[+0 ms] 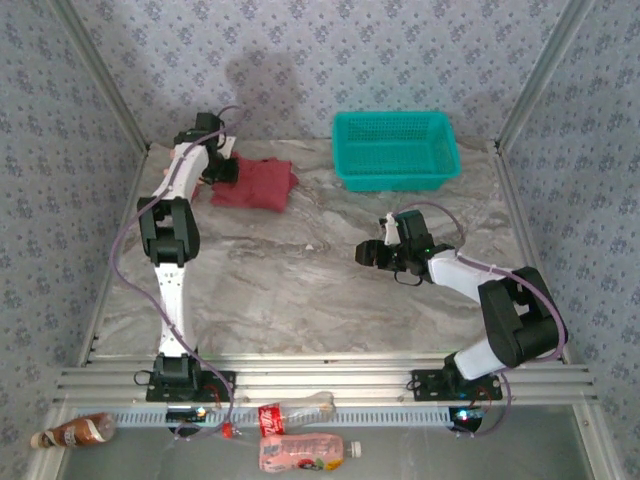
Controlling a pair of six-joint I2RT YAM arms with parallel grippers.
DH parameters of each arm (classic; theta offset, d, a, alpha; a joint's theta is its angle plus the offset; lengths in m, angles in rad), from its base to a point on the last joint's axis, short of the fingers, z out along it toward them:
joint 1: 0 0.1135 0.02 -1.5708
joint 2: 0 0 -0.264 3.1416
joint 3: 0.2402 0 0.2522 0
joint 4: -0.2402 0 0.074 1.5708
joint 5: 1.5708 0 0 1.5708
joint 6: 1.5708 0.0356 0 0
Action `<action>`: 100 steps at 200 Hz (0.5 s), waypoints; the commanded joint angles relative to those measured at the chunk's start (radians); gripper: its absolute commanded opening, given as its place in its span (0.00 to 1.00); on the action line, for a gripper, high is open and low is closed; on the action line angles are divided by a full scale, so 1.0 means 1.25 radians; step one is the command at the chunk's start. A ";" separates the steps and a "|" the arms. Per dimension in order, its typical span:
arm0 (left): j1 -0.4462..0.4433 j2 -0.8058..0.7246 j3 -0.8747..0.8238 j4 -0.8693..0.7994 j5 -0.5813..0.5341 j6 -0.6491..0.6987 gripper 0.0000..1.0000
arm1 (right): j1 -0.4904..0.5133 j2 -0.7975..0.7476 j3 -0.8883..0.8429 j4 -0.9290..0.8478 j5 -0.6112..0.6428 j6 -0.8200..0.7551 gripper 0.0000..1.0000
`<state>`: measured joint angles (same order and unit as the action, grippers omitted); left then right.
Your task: Fold and stack the tank tops
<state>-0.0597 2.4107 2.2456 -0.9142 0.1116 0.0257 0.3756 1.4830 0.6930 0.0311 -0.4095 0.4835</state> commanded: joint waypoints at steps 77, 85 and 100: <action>0.028 -0.104 0.013 0.014 -0.076 -0.047 0.53 | -0.046 -0.065 0.059 -0.101 0.005 -0.063 0.61; 0.020 -0.126 -0.002 0.028 -0.081 -0.046 0.57 | -0.053 -0.073 0.059 -0.112 0.007 -0.070 0.61; 0.001 -0.152 0.000 0.023 -0.092 -0.042 0.63 | -0.064 -0.086 0.060 -0.129 0.006 -0.081 0.61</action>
<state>-0.0296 2.3611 2.2280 -0.8894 0.0345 -0.0269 0.3157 1.4166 0.7399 -0.0555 -0.4076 0.4290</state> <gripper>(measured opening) 0.608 0.608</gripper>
